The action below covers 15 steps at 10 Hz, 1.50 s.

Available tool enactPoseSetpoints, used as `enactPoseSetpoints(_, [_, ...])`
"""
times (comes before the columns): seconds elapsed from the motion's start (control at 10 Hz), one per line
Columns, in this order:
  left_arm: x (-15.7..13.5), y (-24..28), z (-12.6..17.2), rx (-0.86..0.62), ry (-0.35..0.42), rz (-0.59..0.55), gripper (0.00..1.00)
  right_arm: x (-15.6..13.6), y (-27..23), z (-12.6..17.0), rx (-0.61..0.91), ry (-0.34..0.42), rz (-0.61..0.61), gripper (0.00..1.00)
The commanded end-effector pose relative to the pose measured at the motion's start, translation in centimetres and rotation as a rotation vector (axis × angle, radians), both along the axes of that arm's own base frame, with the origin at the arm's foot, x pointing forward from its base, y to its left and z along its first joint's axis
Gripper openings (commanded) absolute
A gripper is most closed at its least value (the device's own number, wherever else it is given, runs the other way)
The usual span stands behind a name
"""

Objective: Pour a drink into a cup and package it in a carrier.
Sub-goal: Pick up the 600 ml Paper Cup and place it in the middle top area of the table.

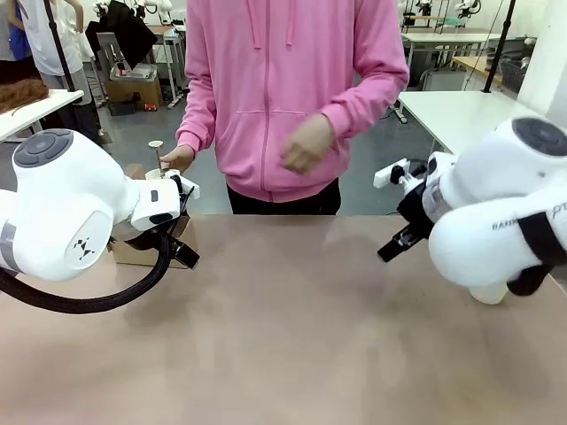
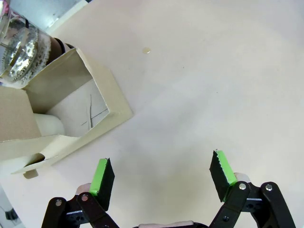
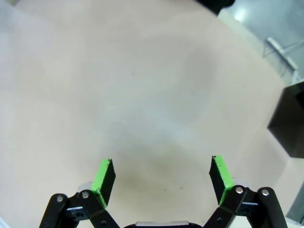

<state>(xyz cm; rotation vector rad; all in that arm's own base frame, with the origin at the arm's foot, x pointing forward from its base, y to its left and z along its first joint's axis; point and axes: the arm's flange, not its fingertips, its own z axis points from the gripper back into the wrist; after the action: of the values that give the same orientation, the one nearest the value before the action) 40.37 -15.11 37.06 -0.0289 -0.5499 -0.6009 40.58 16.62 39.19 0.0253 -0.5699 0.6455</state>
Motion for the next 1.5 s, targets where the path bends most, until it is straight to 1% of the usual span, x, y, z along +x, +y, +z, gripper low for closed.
enactPoseSetpoints(0.0, [0.0,0.0,0.0,0.0,0.0,0.0,1.0,2.5,-1.5,6.8,0.016,0.026,0.044,1.0])
enactPoseSetpoints(0.1, [0.0,0.0,0.0,0.0,0.0,0.0,1.0,3.4,-2.8,9.5,0.039,0.045,0.078,1.0])
enactPoseSetpoints(0.3, [0.0,0.0,0.0,0.0,0.0,0.0,1.0,4.3,-6.9,14.6,0.111,0.093,0.193,1.0])
enactPoseSetpoints(0.4, [0.0,0.0,0.0,0.0,0.0,0.0,1.0,4.6,-9.8,16.4,0.166,0.112,0.274,1.0])
enactPoseSetpoints(0.5, [0.0,0.0,0.0,0.0,0.0,0.0,1.0,4.7,-13.6,17.4,0.218,0.108,0.372,1.0])
enactPoseSetpoints(0.6, [0.0,0.0,0.0,0.0,0.0,0.0,1.0,4.7,-17.0,17.3,0.273,0.066,0.469,1.0])
enactPoseSetpoints(0.7, [0.0,0.0,0.0,0.0,0.0,0.0,1.0,5.0,-20.4,16.6,0.362,0.035,0.526,1.0])
enactPoseSetpoints(0.8, [0.0,0.0,0.0,0.0,0.0,0.0,1.0,4.9,-23.3,14.9,0.414,-0.02,0.595,1.0])
enactPoseSetpoints(0.9, [0.0,0.0,0.0,0.0,0.0,0.0,1.0,4.3,-26.0,12.5,0.43,-0.119,0.664,1.0])
enactPoseSetpoints(1.0, [0.0,0.0,0.0,0.0,0.0,0.0,1.0,3.9,-27.5,10.5,0.464,-0.164,0.673,1.0])
enactPoseSetpoints(1.1, [0.0,0.0,0.0,0.0,0.0,0.0,1.0,4.2,-28.5,8.1,0.502,-0.183,0.642,1.0])
enactPoseSetpoints(1.2, [0.0,0.0,0.0,0.0,0.0,0.0,1.0,4.8,-28.5,7.4,0.521,-0.193,0.579,1.0])
enactPoseSetpoints(1.3, [0.0,0.0,0.0,0.0,0.0,0.0,1.0,2.7,-28.8,10.3,0.451,-0.176,0.627,1.0])
enactPoseSetpoints(1.4, [0.0,0.0,0.0,0.0,0.0,0.0,1.0,2.7,-28.8,10.3,0.451,-0.176,0.627,1.0])
